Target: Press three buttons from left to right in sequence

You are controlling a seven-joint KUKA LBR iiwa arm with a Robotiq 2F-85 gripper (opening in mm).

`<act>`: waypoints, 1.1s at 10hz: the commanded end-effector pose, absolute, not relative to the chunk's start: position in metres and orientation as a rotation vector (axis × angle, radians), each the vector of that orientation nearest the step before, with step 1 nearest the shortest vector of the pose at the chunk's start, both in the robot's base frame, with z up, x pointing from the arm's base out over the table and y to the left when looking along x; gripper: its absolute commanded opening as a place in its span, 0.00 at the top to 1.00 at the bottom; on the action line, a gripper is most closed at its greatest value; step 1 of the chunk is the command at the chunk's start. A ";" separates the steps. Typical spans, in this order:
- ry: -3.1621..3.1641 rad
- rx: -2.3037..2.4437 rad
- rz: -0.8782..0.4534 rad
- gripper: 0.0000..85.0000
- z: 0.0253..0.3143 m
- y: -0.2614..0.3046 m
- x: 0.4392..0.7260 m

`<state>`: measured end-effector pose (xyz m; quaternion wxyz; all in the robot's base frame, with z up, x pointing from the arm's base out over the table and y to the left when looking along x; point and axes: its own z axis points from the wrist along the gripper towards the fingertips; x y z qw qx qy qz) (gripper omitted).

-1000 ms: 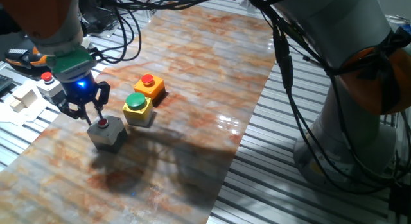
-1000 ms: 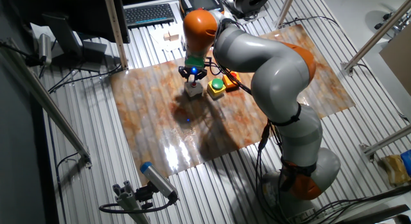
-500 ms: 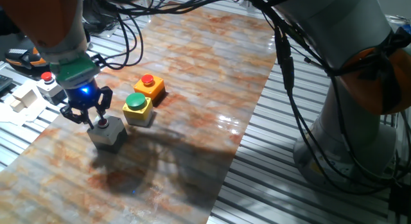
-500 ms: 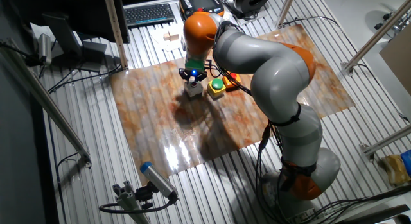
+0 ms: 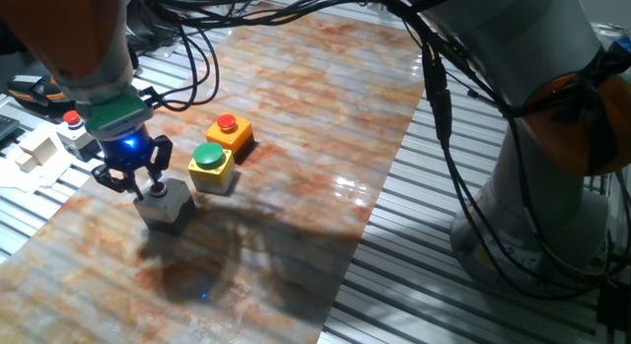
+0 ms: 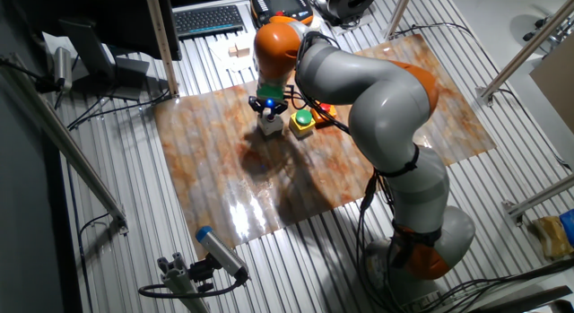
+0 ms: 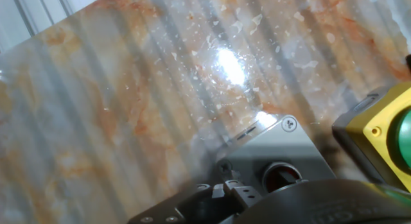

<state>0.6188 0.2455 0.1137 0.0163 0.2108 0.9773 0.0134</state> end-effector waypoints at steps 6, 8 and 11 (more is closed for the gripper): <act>3.038 0.666 0.042 0.60 0.113 0.245 0.622; 3.060 0.669 0.062 0.60 0.132 0.243 0.619; 3.072 0.657 0.068 0.60 0.150 0.245 0.618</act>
